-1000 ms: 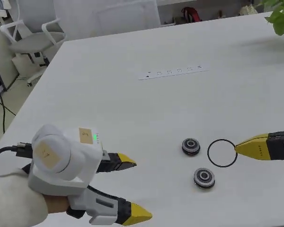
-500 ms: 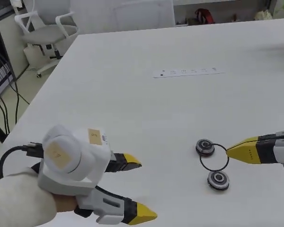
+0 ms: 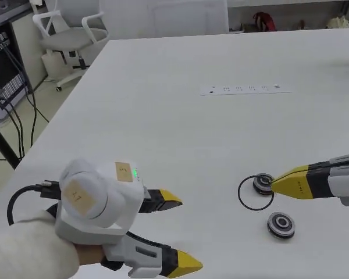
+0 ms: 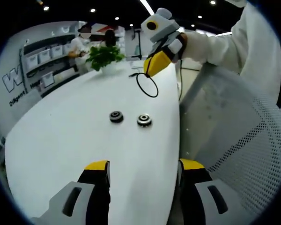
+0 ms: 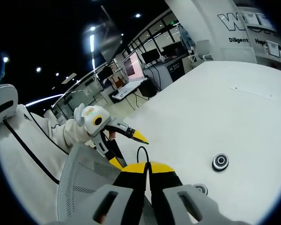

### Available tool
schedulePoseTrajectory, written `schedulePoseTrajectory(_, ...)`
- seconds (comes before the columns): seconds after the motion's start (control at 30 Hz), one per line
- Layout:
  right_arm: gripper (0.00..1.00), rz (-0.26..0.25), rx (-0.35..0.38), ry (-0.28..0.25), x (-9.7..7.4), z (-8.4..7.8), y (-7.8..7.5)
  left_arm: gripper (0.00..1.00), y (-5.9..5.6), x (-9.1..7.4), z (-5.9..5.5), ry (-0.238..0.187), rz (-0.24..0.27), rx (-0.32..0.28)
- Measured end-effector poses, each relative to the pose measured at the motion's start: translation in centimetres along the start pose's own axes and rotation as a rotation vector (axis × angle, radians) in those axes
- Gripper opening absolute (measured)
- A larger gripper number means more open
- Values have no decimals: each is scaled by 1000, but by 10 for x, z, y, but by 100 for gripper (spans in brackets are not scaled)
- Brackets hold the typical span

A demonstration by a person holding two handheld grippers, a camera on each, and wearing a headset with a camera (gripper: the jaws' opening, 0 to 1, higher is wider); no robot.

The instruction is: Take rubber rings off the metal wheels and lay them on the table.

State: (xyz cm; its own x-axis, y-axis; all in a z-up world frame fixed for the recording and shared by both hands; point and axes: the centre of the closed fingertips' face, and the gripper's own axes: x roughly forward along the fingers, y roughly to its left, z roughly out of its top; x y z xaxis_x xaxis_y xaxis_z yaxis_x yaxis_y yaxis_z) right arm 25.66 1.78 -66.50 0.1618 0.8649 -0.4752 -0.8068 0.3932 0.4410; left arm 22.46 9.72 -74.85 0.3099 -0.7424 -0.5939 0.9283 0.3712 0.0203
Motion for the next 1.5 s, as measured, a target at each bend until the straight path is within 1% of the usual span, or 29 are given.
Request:
schedulePoseTrajectory(0.17, 0, 28, -20, 22, 13, 3, 6, 59, 3, -3, -3, -12, 6, -2)
schedulePoseTrajectory(0.27, 0, 31, -30, 41, 22, 1, 4, 60, 8, -3, -4, -26, 16, -10)
schedulePoseTrajectory(0.37, 0, 36, -32, 50, 30, 0, 1, 60, 10, -1, -4, -37, 18, -11)
schedulePoseTrajectory(0.5, 0, 27, -25, 72, 43, -7, -8, 61, 12, 1, -6, -48, 13, -8)
schedulePoseTrajectory(0.57, 0, 26, -23, 81, 48, -11, -11, 61, 14, 2, -7, -49, 12, -9)
schedulePoseTrajectory(0.67, 0, 42, -15, 104, 59, -17, -13, 61, 16, 3, -9, -46, 11, -10)
schedulePoseTrajectory(0.83, 0, 41, -14, 135, 73, -27, -18, 61, 22, 2, -10, -50, 19, -12)
schedulePoseTrajectory(1.03, 0, 47, -12, 138, 82, -39, -20, 62, 26, 3, -13, -47, 26, -24)
schedulePoseTrajectory(1.1, 0, 40, -20, 142, 83, -44, -21, 62, 26, 4, -14, -45, 25, -29)
schedulePoseTrajectory(1.23, 0, 24, -4, 150, 86, -52, -27, 61, 24, 7, -15, -41, 20, -26)
schedulePoseTrajectory(1.33, 0, 11, -1, 180, 87, -62, -32, 61, 22, 8, -15, -39, 13, -26)
schedulePoseTrajectory(1.5, 0, -16, 4, 190, 87, -68, -40, 61, 21, 8, -15, -38, 13, -26)
